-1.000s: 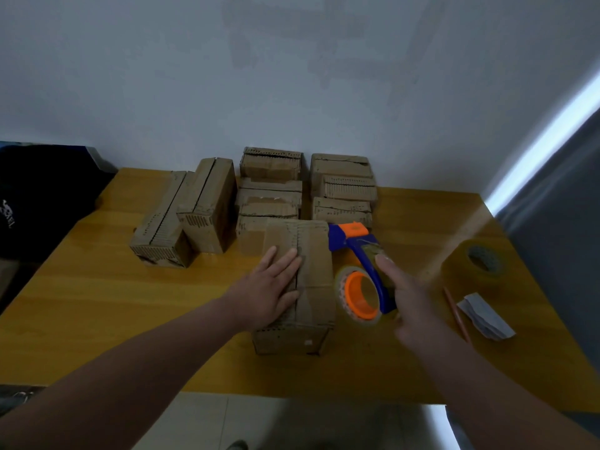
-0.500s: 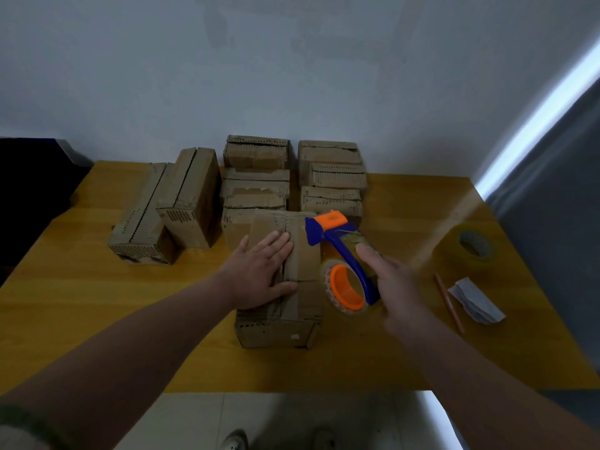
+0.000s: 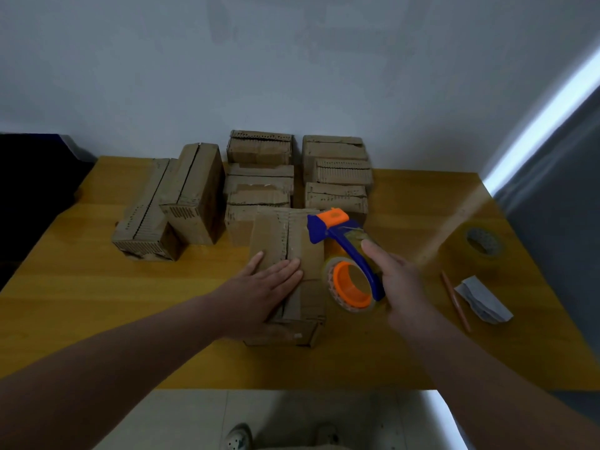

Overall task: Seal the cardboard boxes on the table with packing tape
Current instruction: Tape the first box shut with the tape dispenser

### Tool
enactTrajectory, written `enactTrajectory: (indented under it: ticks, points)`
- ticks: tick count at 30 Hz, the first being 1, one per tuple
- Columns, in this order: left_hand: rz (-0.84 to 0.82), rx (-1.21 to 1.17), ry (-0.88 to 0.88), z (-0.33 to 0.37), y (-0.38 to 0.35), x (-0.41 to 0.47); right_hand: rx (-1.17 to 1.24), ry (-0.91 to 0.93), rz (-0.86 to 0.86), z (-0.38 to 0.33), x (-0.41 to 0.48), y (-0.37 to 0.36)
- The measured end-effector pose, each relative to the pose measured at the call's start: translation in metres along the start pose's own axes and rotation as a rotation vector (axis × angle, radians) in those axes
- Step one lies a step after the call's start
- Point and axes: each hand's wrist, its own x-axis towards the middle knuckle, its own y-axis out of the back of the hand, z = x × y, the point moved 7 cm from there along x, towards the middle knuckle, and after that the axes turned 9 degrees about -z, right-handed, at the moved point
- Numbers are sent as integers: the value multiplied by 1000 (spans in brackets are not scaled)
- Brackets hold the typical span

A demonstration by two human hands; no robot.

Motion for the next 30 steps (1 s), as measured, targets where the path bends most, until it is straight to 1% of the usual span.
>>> enactTrajectory:
  ticks: [6, 8, 9, 10, 11, 12, 13, 14, 15, 16, 17, 19, 24, 26, 30]
  points:
    - [45, -28, -18, 7, 1, -1, -31, 53, -16, -9, -2, -3]
    - [50, -118, -27, 9, 5, -9, -34, 75, -17, -13, -2, -2]
    - [87, -238, -35, 8, 11, -14, -35, 86, -24, -16, -3, -1]
    - [176, -434, -39, 5, 20, -21, -33, 98, -39, -19, -3, 0]
    - [299, -678, -13, -3, 30, -30, -33, 111, -63, -23, -3, 1]
    - [422, -956, 57, -14, 38, -39, -42, 127, -99, -26, -3, 1]
    - [507, -1248, 146, -25, 40, -47, -66, 142, -139, -29, -4, -1]
    - [526, -1530, 221, -31, 38, -52, -97, 154, -180, -31, -5, -4]
    - [496, -1773, 254, -33, 35, -52, -124, 164, -219, -33, -7, -8]
    - [436, -1949, 246, -31, 35, -51, -151, 173, -260, -34, -8, -12]
    - [373, -2055, 215, -27, 37, -51, -185, 183, -298, -35, -10, -17]
    - [329, -2161, 160, -21, 39, -52, -288, 215, -352, -37, -13, -26]
    - [431, -2149, 226, -25, 21, -61, -574, 311, -392, -41, -22, -40]
    - [463, -2134, 287, -26, 11, -66, -646, 303, -417, -42, -27, -47]
    - [545, -2054, 469, -19, -9, -79, -827, 297, -545, -41, -34, -59]
